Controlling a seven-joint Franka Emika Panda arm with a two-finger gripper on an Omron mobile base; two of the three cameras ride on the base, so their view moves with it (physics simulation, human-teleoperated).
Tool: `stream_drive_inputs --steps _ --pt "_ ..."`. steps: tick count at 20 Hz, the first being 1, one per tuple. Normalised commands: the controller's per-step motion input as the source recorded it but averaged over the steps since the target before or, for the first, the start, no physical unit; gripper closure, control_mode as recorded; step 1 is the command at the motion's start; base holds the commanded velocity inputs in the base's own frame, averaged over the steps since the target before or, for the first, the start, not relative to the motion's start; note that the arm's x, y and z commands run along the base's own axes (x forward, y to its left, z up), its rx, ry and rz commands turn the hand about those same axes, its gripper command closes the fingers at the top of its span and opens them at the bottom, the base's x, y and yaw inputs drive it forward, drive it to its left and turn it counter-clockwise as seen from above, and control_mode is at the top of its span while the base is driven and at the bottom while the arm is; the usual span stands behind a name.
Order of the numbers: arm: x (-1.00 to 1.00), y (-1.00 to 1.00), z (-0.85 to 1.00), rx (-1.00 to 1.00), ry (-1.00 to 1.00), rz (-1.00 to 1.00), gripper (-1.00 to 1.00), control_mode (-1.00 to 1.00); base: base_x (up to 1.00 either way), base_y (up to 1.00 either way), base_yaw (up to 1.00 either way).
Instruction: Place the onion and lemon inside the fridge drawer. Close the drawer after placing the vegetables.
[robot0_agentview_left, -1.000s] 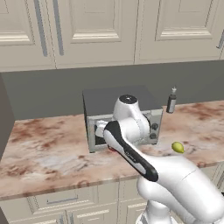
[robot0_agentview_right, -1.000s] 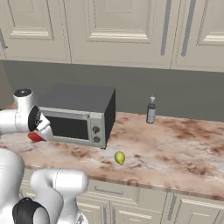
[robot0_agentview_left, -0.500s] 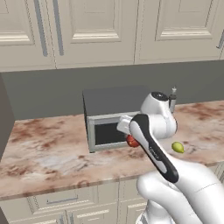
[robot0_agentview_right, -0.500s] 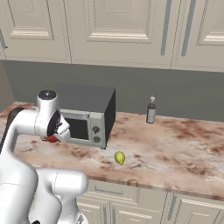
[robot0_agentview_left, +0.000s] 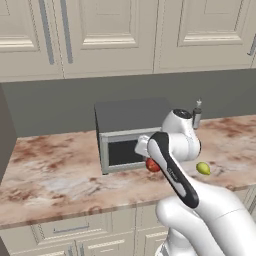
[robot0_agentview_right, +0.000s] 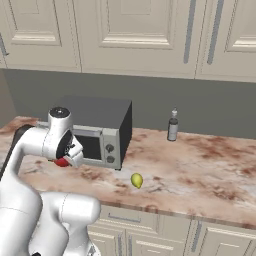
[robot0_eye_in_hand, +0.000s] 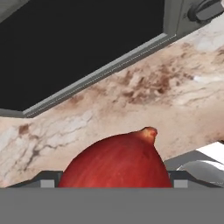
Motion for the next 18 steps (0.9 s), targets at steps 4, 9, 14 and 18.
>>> stream_drive_inputs --steps 4,9,14,18 --pt "-0.07 0.00 -0.11 -0.02 0.03 0.00 1.00 1.00 -0.27 0.00 0.02" --pt "0.00 0.00 0.00 0.00 0.00 0.00 1.00 1.00 -0.94 0.00 0.14" --pt "0.00 0.00 0.00 0.00 0.00 0.00 1.00 1.00 -1.00 0.01 0.23" --pt "0.00 0.00 0.00 0.00 0.00 0.00 1.00 1.00 -1.00 0.09 0.28"
